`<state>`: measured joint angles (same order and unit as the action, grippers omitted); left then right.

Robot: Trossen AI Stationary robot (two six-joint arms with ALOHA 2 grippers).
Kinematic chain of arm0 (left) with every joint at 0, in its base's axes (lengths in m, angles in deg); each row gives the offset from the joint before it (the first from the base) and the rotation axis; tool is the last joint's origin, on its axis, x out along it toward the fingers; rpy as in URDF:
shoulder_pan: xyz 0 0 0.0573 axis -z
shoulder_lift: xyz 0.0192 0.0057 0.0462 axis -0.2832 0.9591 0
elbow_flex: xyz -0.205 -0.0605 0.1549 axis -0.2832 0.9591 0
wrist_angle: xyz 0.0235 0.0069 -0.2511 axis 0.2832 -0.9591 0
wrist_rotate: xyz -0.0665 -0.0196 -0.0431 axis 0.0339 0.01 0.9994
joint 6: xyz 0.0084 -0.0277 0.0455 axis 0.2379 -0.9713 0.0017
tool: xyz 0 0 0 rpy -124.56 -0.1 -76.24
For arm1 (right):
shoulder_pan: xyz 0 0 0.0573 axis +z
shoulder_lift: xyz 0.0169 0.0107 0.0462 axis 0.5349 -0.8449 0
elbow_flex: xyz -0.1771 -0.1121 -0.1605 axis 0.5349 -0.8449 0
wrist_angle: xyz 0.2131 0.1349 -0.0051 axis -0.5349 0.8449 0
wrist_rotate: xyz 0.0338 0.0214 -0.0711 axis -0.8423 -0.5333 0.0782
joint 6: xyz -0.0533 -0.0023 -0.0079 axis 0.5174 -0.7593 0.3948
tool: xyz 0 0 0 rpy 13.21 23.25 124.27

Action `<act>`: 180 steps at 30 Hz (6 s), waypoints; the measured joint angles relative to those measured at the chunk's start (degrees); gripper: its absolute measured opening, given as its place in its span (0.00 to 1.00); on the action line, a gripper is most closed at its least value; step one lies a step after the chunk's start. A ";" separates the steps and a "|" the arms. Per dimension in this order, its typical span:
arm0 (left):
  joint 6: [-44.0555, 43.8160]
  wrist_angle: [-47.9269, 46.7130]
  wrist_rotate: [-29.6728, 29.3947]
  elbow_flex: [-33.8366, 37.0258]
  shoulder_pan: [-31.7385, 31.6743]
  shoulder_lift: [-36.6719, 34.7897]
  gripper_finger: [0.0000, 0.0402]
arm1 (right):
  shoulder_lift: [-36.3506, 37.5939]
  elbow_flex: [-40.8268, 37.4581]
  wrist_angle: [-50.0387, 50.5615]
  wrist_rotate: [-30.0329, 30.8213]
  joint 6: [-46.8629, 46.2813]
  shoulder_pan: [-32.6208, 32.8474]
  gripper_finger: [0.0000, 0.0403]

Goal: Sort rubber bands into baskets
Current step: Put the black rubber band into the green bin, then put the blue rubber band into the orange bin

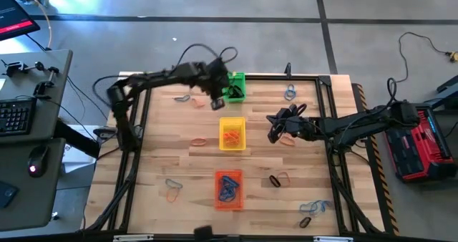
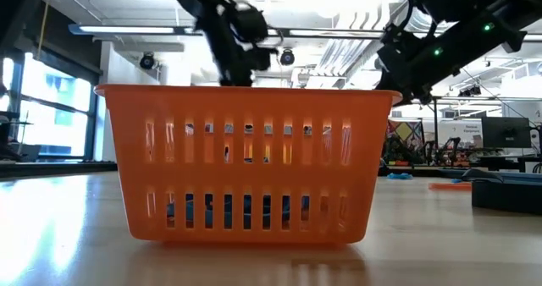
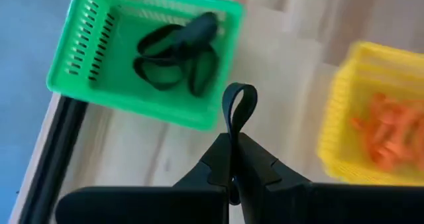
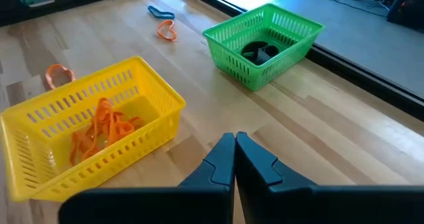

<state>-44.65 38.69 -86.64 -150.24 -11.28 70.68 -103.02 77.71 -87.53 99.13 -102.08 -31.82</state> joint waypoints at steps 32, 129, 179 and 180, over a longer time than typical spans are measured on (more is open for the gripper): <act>12.32 -12.22 2.63 -29.06 -3.30 24.28 0.24 | 0.00 0.00 -0.09 -1.40 -0.06 -2.54 0.00; -8.18 93.57 4.78 69.55 12.03 -30.27 0.06 | -0.07 5.27 7.62 -1.01 -9.49 -28.11 0.27; -15.80 108.70 6.63 79.56 11.70 -30.01 0.00 | -34.24 25.25 26.02 -8.62 -3.47 -49.08 0.03; -15.80 108.63 6.69 79.56 11.79 -30.01 0.00 | -33.44 25.89 26.73 -8.82 -3.01 -49.06 0.03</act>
<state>-60.45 147.32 -79.94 -70.67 0.52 40.67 -136.45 103.59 -60.80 90.31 -105.10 -80.88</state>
